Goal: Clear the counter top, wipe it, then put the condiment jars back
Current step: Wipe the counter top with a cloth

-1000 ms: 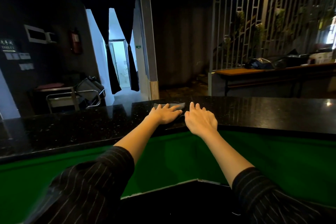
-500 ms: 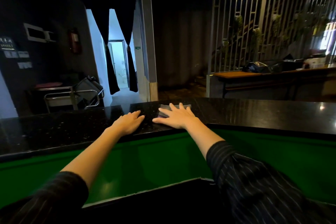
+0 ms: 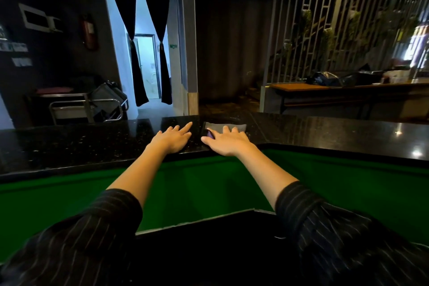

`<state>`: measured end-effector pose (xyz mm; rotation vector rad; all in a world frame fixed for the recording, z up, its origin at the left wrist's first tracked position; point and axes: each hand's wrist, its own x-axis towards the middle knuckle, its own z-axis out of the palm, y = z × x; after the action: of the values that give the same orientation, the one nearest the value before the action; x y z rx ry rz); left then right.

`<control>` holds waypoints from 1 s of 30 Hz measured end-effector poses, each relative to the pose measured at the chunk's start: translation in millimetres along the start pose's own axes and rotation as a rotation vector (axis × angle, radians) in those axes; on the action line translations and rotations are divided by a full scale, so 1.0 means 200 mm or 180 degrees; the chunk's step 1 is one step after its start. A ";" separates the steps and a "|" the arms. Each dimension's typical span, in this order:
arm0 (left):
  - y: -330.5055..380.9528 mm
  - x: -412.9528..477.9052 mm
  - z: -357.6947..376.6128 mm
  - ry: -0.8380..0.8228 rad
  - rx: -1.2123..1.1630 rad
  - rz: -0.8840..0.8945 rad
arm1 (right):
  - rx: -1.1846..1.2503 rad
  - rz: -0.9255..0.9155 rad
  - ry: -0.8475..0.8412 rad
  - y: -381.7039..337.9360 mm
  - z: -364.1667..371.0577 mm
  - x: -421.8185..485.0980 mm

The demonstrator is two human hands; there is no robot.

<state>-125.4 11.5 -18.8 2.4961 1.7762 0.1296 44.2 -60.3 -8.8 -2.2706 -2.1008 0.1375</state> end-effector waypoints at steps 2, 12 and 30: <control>0.01 -0.01 0.00 -0.0046 0.0031 0.0020 | 0.0111 -0.0131 -0.0007 0.05 0.00 -0.04; -0.02 0.03 0.02 -0.0111 -0.0006 0.0059 | 0.0054 0.0447 -0.0079 0.19 -0.05 0.23; 0.01 -0.01 -0.01 -0.0096 0.0098 0.0012 | -0.0448 -0.0152 0.0376 0.11 -0.10 0.16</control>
<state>-124.6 8.4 -16.7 2.5083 1.7756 0.0650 70.7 -29.6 7.9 -2.2380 -2.1654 -0.1473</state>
